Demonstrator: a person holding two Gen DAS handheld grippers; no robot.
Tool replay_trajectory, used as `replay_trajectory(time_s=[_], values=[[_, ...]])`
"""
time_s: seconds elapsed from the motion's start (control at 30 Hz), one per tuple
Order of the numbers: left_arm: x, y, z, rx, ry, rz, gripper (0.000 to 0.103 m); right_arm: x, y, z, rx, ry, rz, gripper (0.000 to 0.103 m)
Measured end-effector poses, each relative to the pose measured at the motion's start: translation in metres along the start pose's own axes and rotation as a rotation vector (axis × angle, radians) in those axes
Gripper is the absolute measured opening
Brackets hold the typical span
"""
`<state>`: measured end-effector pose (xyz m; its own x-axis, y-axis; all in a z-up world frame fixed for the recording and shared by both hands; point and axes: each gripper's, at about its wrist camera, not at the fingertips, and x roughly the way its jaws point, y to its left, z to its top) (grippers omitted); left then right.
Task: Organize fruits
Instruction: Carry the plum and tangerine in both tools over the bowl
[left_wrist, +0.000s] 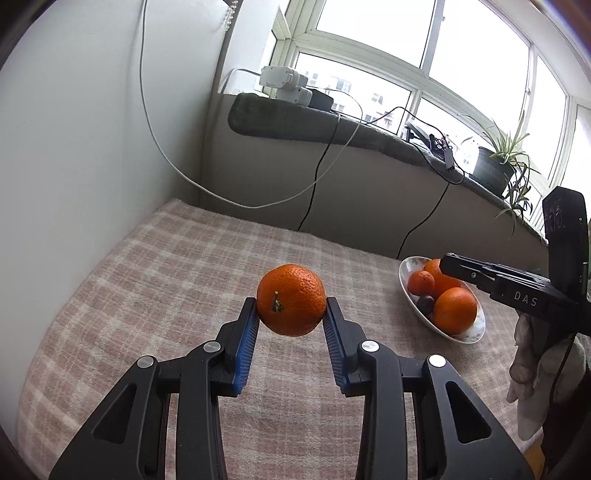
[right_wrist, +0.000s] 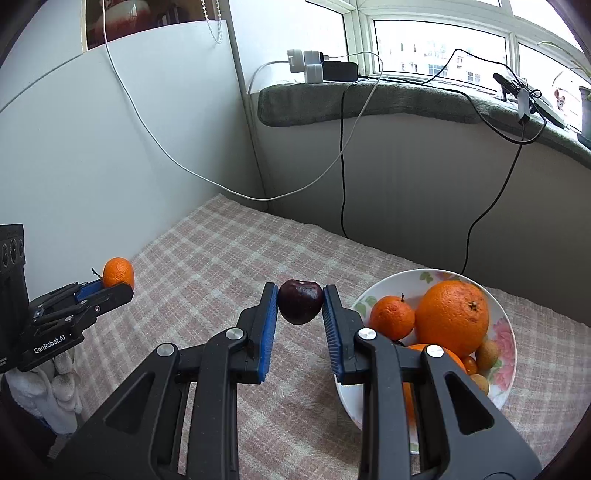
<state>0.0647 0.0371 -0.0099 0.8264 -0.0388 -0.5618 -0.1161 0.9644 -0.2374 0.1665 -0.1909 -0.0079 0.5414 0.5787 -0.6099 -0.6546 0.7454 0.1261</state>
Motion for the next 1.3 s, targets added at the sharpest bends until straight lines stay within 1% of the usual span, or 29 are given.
replay_trajectory(time_s=[0.3,0.6,0.87,1.07,1.3], values=[[0.018,-0.049,0.007,0.073,0.014,-0.105,0.034,-0.039,-0.056,-0.025,0.094,-0.037,-0.108,0.026],[0.044,-0.090,0.011,0.126,0.043,-0.193,0.034,-0.060,-0.100,-0.036,0.169,-0.059,-0.165,0.026],[0.070,-0.115,0.015,0.147,0.079,-0.253,0.034,-0.056,-0.119,-0.038,0.187,-0.050,-0.179,0.026],[0.084,-0.125,0.015,0.147,0.114,-0.286,0.034,-0.045,-0.129,-0.040,0.203,-0.033,-0.164,0.026],[0.093,-0.136,0.016,0.165,0.133,-0.302,0.034,-0.036,-0.134,-0.043,0.214,-0.018,-0.150,0.026]])
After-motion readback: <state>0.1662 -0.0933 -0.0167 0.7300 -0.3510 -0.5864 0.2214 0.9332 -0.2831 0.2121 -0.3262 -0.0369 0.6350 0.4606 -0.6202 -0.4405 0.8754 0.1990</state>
